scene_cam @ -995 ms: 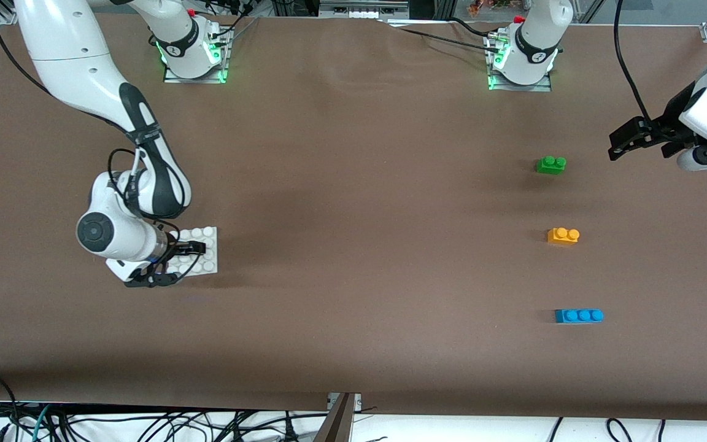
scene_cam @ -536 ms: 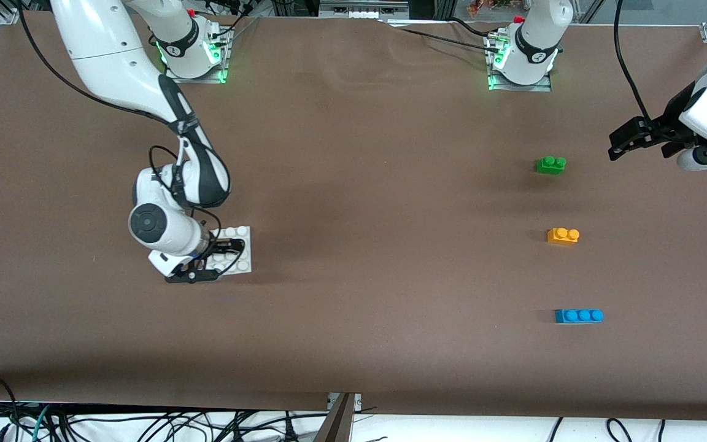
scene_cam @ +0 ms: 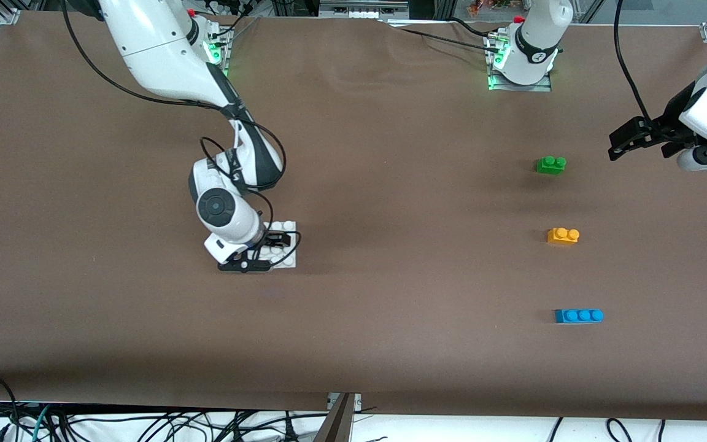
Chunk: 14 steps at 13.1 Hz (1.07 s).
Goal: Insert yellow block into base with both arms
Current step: 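Slide the white base plate with the right gripper toward the table middle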
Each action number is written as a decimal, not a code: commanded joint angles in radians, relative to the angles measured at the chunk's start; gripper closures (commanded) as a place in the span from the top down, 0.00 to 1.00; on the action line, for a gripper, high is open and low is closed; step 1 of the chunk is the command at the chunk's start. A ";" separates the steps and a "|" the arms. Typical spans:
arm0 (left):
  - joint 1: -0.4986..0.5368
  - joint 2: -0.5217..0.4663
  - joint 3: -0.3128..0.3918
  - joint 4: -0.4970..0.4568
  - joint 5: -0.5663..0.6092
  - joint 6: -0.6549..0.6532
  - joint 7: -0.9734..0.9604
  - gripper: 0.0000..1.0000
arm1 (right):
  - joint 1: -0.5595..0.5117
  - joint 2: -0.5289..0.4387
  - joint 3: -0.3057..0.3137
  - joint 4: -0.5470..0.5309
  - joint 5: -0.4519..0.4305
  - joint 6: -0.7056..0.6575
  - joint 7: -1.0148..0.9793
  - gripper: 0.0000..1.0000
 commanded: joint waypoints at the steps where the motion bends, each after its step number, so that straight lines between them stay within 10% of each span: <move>1: -0.003 0.013 -0.001 0.034 -0.001 -0.025 -0.006 1.00 | 0.067 0.125 0.020 0.064 0.037 0.046 0.082 1.00; 14: -0.003 0.013 -0.001 0.037 -0.001 -0.025 -0.006 1.00 | 0.260 0.170 0.020 0.187 0.035 0.113 0.342 1.00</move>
